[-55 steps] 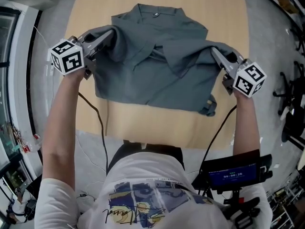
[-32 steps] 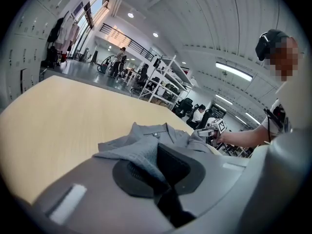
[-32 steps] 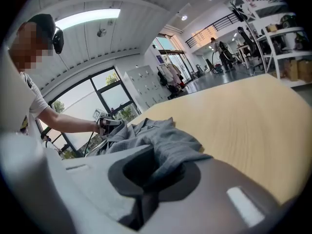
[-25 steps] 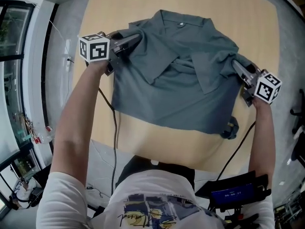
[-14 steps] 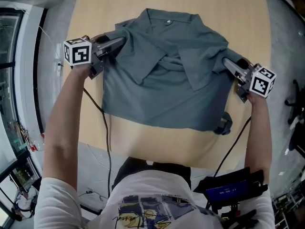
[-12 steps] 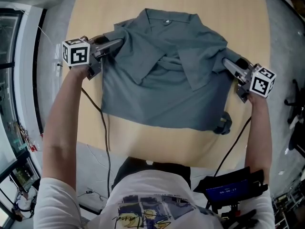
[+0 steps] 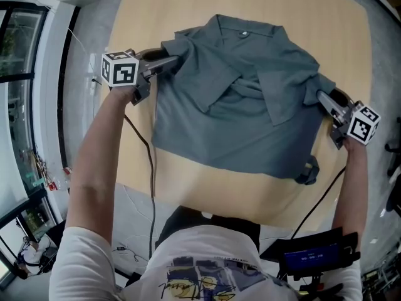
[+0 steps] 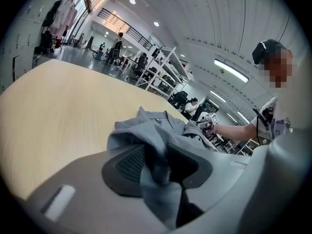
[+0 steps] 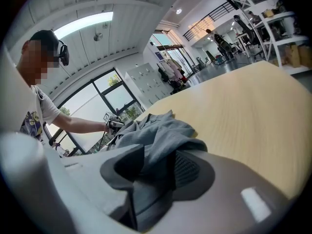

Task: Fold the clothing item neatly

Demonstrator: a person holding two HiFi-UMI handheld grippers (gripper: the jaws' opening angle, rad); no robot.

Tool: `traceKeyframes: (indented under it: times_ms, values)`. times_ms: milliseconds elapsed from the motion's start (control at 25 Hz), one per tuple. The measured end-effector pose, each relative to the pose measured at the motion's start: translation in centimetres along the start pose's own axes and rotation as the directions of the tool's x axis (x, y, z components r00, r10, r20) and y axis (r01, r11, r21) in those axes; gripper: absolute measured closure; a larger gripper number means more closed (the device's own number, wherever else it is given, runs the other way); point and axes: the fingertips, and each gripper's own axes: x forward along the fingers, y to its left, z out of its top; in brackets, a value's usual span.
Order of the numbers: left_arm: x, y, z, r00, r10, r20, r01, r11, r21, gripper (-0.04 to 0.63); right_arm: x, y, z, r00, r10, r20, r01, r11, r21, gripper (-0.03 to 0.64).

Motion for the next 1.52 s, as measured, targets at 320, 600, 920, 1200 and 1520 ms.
traceKeyframes:
  times_ms: [320,600,920,1200,1520]
  values:
    - [-0.2,0.3,0.0,1.000,0.016,0.006,-0.016,1.000,0.007,0.439,-0.3,-0.2,-0.6,1.000,-0.024,-0.014,0.024,1.000,-0.010,0.457]
    - [-1.4,-0.3,-0.3,0.999,0.033,0.008,-0.034,0.999,0.023,0.439,-1.4,0.6,-1.2,0.998,-0.054,-0.023,0.054,0.998,-0.017,0.457]
    - [-3.0,-1.8,-0.8,0.998,0.057,0.023,-0.058,0.997,0.048,0.439,-3.0,2.4,-2.9,0.993,-0.114,-0.033,0.113,0.993,-0.035,0.457]
    - [-4.8,-3.7,-2.2,0.997,0.069,0.016,-0.070,0.995,0.076,0.439,-3.9,4.3,-3.4,0.981,-0.195,-0.002,0.195,0.979,-0.066,0.457]
    - [-6.5,-7.9,-4.2,0.998,0.053,0.031,-0.056,0.992,0.112,0.439,-4.6,8.1,-3.7,0.947,-0.315,0.063,0.321,0.933,-0.161,0.457]
